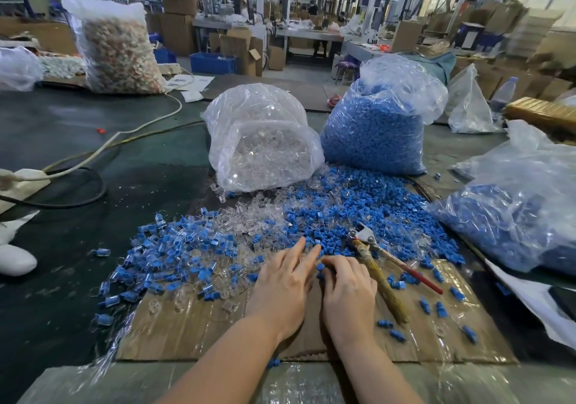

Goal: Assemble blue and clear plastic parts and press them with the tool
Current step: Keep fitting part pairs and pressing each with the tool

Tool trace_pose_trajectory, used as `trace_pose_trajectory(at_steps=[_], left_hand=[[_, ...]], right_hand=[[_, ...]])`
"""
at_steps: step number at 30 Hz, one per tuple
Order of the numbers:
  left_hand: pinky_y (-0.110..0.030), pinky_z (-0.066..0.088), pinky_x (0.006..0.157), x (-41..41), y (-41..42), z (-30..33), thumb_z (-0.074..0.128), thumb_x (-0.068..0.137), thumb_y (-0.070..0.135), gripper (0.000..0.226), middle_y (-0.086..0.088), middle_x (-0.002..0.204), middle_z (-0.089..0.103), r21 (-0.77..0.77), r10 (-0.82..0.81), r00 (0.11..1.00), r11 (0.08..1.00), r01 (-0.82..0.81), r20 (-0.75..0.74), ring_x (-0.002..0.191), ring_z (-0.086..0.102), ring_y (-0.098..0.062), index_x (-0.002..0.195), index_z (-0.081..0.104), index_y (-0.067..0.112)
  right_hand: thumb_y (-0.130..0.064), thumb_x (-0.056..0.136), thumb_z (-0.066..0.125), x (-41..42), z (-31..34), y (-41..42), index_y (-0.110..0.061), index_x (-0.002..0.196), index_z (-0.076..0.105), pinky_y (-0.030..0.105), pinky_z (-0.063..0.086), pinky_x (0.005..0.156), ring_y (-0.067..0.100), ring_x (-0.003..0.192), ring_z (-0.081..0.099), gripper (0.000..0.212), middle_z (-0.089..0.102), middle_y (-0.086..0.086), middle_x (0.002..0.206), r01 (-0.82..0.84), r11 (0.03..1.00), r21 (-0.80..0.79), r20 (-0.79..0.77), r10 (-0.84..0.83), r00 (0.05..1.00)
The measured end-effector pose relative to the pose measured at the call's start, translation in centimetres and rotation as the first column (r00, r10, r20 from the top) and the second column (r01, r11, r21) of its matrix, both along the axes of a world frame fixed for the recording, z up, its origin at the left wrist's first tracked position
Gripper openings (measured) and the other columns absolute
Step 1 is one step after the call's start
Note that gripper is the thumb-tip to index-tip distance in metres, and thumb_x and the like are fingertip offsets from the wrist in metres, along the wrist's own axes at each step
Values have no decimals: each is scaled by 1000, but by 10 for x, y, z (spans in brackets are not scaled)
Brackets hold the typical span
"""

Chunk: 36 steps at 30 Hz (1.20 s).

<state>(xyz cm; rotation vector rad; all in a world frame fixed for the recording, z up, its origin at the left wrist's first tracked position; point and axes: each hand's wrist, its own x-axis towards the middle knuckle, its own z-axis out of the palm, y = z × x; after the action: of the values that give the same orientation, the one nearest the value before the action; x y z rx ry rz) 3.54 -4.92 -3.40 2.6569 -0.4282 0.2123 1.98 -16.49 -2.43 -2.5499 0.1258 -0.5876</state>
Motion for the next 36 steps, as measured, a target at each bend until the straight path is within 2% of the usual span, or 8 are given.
trace_pose_trajectory(at_steps=[2, 7, 12, 16, 20, 28, 33, 36], left_hand=[[-35, 6, 114, 2, -1, 2, 24, 101, 34, 50, 17, 155, -1, 44, -46, 998, 998, 48, -41, 139, 2, -8, 145, 3, 42], [-29, 11, 113, 0, 0, 5, 32, 99, 35, 40, 18, 149, 24, -26, -48, 999, 998, 49, 21, 134, 22, -7, 139, 35, 36], [-17, 34, 100, -5, -1, 10, 50, 95, 21, 26, 9, 115, 53, -225, -20, 996, 974, 39, 87, 107, 44, -4, 118, 60, 20], [-11, 41, 90, -7, 1, 11, 58, 89, 16, 22, 9, 106, 52, -331, 41, 998, 943, -22, 50, 93, 51, -2, 111, 64, 14], [7, 30, 80, -8, 4, 12, 61, 88, 17, 24, 10, 112, 48, -382, 104, 994, 920, -85, 30, 92, 48, 2, 111, 65, 13], [-8, 37, 86, -10, 4, 17, 57, 90, 19, 20, 7, 100, 61, -377, 112, 993, 922, -90, 36, 92, 53, -3, 107, 67, 15], [2, 31, 84, -11, 5, 17, 61, 88, 20, 20, 13, 108, 56, -380, 77, 996, 923, -57, 38, 96, 50, 1, 106, 68, 17], [9, 26, 81, -13, 6, 16, 62, 87, 20, 18, 21, 107, 46, -381, 61, 998, 923, -44, 31, 97, 46, 4, 103, 69, 18]], right_hand=[[-17, 91, 56, 0, 1, 0, -19, 97, 64, 29, 29, 74, 19, 91, 53, 10, 62, -5, 96, 6, 1000, 24, 14, -6, 1000], [-16, 92, 56, 1, 1, -1, -18, 97, 64, 30, 29, 75, 18, 91, 53, 10, 63, -4, 95, 11, 996, 89, 16, -13, 1000], [-17, 93, 54, 1, 1, -1, -19, 98, 63, 28, 25, 75, 17, 90, 51, 10, 62, -5, 95, 11, 994, 106, 12, -12, 1000], [-18, 92, 55, -1, 2, -1, -19, 97, 64, 29, 25, 73, 18, 88, 52, 10, 62, -6, 91, 3, 996, 90, 32, -6, 999], [-17, 90, 60, -3, 2, 0, -20, 98, 68, 33, 30, 76, 19, 86, 54, 11, 65, -6, 91, -35, 998, 54, 74, 31, 997], [0, 87, 56, -5, 2, 0, -20, 115, 67, 35, 34, 82, 22, 96, 54, 36, 65, -2, 102, -102, 995, 5, 33, 102, 994], [-6, 84, 66, -7, 5, 0, -15, 97, 70, 32, 38, 73, 21, 81, 59, 17, 69, -3, 85, -120, 991, 54, 103, 114, 988], [-13, 86, 65, -6, 5, -1, -18, 89, 68, 29, 34, 73, 18, 79, 56, 6, 67, -5, 81, -132, 987, 96, 76, 125, 989]])
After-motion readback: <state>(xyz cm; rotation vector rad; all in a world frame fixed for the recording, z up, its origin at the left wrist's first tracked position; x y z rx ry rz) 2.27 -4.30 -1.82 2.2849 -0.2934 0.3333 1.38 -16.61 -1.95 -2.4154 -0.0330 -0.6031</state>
